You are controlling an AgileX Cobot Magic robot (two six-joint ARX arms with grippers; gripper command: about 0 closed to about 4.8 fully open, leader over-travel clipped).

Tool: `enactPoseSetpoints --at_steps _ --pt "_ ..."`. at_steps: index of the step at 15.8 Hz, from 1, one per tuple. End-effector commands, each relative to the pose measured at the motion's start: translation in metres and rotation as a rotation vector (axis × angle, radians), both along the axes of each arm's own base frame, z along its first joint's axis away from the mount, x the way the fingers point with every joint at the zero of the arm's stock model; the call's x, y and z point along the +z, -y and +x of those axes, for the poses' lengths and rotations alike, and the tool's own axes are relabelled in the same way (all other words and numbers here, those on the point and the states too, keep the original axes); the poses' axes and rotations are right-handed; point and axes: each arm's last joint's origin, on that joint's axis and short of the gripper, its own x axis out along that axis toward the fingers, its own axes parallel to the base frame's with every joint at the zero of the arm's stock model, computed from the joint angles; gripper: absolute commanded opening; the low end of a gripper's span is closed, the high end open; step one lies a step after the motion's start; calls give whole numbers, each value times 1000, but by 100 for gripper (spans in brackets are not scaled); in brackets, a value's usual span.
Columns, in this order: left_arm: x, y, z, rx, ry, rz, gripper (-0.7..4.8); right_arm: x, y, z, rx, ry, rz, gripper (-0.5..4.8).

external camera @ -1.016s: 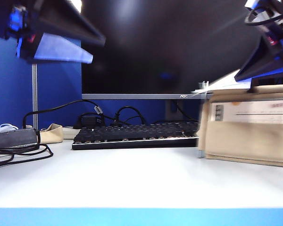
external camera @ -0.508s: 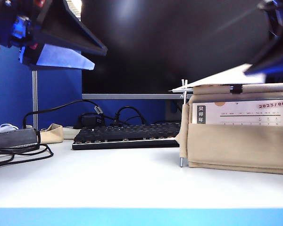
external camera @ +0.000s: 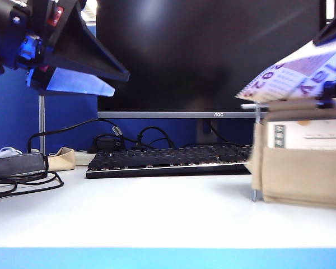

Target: Turn one page of the calendar.

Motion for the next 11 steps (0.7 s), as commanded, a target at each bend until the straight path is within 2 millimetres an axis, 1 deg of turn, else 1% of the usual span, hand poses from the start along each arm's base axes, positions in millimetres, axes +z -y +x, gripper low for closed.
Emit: enactPoseSetpoints --at_steps 1,3,6,9,11 --pt "1 0 0 -5 8 -6 291 0 0 0 15 12 9 -7" --pt "1 0 0 -7 0 -3 291 3 0 3 1 35 15 -7" --pt "0 0 -1 -8 -8 1 291 13 2 12 -55 97 61 -7" --pt "-2 0 -1 -11 -25 9 291 15 2 14 -65 116 69 -2" --pt "-2 0 -1 -11 -26 9 291 16 2 14 -69 112 72 27"
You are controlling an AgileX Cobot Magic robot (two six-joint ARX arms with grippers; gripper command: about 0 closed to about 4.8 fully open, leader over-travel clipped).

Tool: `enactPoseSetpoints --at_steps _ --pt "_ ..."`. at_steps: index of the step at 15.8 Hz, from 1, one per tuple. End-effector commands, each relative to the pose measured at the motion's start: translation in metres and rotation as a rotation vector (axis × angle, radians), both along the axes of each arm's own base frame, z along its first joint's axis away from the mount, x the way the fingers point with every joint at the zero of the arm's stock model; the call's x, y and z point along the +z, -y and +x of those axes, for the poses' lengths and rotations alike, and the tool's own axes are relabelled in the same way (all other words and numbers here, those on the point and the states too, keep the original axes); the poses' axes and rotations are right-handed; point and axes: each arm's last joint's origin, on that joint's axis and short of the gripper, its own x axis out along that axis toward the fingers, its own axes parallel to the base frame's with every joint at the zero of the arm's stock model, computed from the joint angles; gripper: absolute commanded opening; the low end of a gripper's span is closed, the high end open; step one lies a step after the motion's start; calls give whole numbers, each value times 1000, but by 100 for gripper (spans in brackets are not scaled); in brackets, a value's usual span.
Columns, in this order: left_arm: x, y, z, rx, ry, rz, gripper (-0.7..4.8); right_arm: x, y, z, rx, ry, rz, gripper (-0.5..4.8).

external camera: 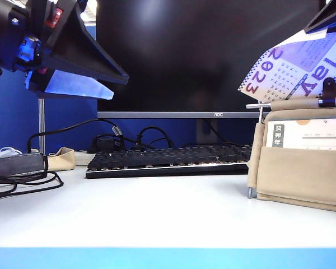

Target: Turn one page of the calendar.

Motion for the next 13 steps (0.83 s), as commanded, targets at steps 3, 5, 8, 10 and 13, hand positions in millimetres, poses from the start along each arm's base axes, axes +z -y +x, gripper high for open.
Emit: enactPoseSetpoints --at_steps 3,5,8,10,13 --pt "1 0 0 -9 1 -4 291 9 0 3 -17 41 39 100" --pt "1 0 0 -9 1 -4 291 14 1 5 -37 54 71 162" --pt "1 0 0 -15 -2 -6 291 30 0 2 -62 129 118 162" --pt "0 0 -1 -15 -9 -2 291 34 0 0 -75 152 124 162" --pt "-3 0 -2 -30 -42 8 291 34 1 1 -101 158 113 162"
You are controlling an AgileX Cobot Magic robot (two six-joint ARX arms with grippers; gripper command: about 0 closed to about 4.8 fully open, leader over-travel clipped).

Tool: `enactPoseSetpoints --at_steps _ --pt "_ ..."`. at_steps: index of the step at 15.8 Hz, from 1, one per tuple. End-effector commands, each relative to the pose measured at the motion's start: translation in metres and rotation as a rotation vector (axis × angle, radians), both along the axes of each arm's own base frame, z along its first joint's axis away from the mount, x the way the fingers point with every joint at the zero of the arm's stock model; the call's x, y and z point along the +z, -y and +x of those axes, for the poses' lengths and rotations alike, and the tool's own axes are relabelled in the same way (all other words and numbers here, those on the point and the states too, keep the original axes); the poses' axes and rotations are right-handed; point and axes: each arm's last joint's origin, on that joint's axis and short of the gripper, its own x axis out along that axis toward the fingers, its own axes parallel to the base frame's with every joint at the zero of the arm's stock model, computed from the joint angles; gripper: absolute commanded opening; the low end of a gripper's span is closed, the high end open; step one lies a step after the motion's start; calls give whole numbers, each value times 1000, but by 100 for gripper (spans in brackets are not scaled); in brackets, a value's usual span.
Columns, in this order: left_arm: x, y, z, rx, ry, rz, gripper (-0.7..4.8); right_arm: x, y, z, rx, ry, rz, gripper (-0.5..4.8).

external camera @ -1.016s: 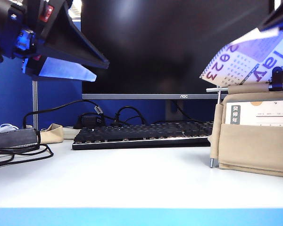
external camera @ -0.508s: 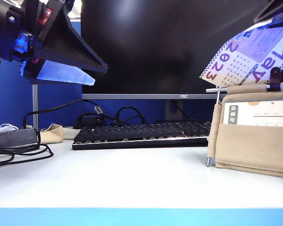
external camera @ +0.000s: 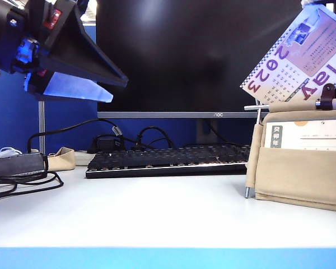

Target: Turn one page of the calendar.

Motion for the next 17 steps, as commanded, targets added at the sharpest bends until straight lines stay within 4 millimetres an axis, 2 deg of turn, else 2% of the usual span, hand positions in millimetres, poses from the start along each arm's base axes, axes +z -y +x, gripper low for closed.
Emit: enactPoseSetpoints --at_steps 1,8,10,13,17 --pt "-2 0 -2 -23 -32 5 291 3 1 0 -29 23 -10 161" --pt "-4 0 -3 -23 -52 12 291 0 10 2 -155 40 -91 161" --pt "-4 0 -3 -23 -52 13 291 -9 25 -3 -229 -20 -146 161" --pt "-4 0 -3 -23 -51 13 291 -16 29 -3 -278 -62 -216 160" --pt "-4 -1 -3 -23 -55 14 291 -35 40 9 -332 -175 -248 158"
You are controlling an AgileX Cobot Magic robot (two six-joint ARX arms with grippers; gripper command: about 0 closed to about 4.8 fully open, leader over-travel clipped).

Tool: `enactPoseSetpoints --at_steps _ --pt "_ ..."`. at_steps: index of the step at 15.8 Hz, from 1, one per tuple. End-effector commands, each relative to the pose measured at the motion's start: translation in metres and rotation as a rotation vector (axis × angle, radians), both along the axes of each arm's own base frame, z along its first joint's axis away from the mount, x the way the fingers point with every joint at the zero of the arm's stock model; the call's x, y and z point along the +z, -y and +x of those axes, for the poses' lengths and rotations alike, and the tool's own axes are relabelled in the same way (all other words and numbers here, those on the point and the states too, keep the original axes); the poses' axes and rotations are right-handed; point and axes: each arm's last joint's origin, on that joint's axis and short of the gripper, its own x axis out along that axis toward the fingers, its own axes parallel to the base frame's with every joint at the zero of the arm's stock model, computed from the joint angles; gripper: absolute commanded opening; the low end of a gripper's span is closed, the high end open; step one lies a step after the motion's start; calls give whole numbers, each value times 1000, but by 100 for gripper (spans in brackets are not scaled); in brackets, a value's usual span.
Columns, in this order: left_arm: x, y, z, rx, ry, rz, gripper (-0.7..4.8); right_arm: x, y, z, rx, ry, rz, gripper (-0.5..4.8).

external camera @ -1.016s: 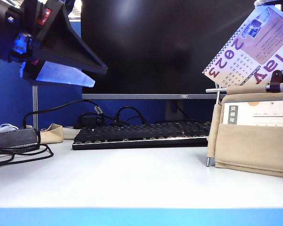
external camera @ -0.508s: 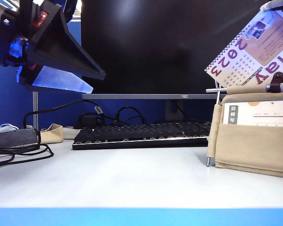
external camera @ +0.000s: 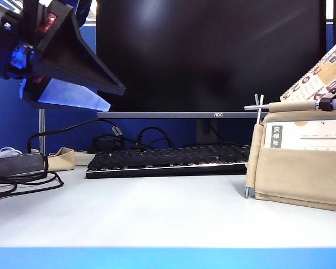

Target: Turn one page of the calendar.

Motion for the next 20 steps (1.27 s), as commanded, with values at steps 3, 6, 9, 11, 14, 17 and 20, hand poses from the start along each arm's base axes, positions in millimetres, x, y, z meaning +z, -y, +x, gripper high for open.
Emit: enactPoseSetpoints --at_steps 3,6,9,11,14,17,20 --pt "0 0 -1 -6 -13 0 290 -12 25 7 -112 -56 -5 157" --pt "0 0 -1 -6 -14 1 291 -55 41 29 -116 -227 63 138" --pt "6 1 2 35 -35 -70 281 -58 38 30 -63 -96 78 134" --pt "19 3 5 54 33 -161 164 -27 27 13 -62 21 89 134" --pt "30 0 4 137 115 -178 57 11 7 -22 -33 201 26 112" --pt "31 -2 3 157 132 -169 56 39 -6 -68 -130 380 -44 103" --pt "28 -2 4 155 169 -123 56 14 -27 -114 -98 457 -38 48"
